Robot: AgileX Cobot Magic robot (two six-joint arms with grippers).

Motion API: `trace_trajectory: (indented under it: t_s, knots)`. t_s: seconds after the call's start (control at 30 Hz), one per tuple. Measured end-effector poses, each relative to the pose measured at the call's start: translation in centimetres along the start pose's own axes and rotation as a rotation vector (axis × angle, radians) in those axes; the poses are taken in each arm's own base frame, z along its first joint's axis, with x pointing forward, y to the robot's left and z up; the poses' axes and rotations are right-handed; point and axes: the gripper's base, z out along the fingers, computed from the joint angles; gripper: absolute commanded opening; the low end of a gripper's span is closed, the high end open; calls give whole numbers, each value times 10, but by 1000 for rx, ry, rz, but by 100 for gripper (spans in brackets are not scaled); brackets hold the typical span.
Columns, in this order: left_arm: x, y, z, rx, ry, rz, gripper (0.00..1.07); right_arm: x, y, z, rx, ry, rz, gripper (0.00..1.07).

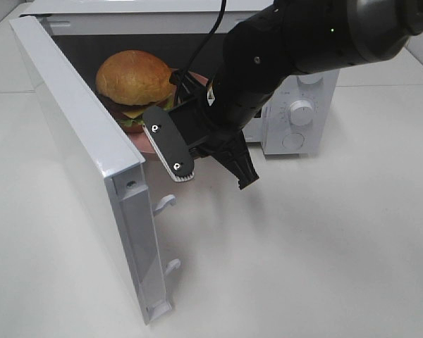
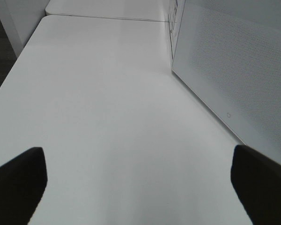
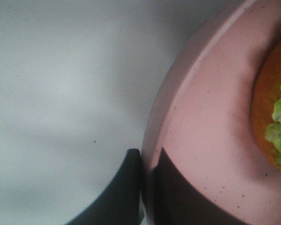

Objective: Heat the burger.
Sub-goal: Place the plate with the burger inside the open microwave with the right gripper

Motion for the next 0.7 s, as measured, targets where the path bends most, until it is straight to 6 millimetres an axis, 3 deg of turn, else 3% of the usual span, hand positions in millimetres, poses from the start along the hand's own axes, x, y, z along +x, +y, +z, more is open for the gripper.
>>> trace_trajectory:
  t_s: [0.7]
  knots:
    - [0, 0, 0, 0, 0, 0, 102, -2, -36, 27, -6, 10, 18, 0]
